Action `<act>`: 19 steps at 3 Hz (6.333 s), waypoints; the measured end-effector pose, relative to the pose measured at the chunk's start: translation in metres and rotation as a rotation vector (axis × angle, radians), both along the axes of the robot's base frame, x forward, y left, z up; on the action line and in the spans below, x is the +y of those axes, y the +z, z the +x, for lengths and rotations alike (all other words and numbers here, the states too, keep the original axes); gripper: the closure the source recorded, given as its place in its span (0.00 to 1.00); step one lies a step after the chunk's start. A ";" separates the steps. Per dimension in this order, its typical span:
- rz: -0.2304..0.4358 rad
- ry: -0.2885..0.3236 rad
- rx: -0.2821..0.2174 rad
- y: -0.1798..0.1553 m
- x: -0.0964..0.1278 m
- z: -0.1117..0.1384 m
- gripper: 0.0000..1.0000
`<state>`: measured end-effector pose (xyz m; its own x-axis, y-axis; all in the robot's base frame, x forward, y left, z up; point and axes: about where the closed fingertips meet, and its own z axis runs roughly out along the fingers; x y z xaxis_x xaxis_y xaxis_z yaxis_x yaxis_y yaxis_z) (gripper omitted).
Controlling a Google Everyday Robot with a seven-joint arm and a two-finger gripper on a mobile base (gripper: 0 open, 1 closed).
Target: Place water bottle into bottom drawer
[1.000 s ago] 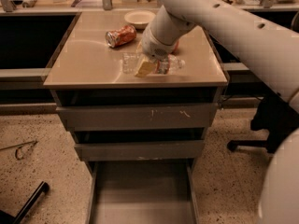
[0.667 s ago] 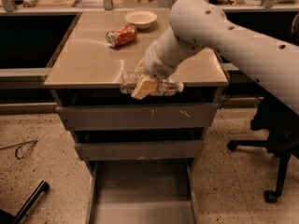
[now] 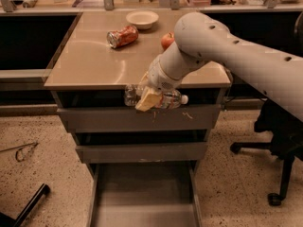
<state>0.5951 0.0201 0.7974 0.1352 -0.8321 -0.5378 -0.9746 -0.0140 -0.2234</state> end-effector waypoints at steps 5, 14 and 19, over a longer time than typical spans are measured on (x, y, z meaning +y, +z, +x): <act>0.203 -0.029 0.075 -0.147 0.021 -0.079 1.00; 0.200 -0.229 0.114 -0.517 0.094 -0.087 1.00; 0.185 -0.286 0.241 -0.638 0.081 -0.063 1.00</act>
Offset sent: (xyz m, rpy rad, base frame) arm -0.0803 0.0277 -0.1418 0.1877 0.1081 0.0231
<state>0.5319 0.1015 0.1590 -0.2355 -0.7043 -0.6697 -0.9581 0.2838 0.0385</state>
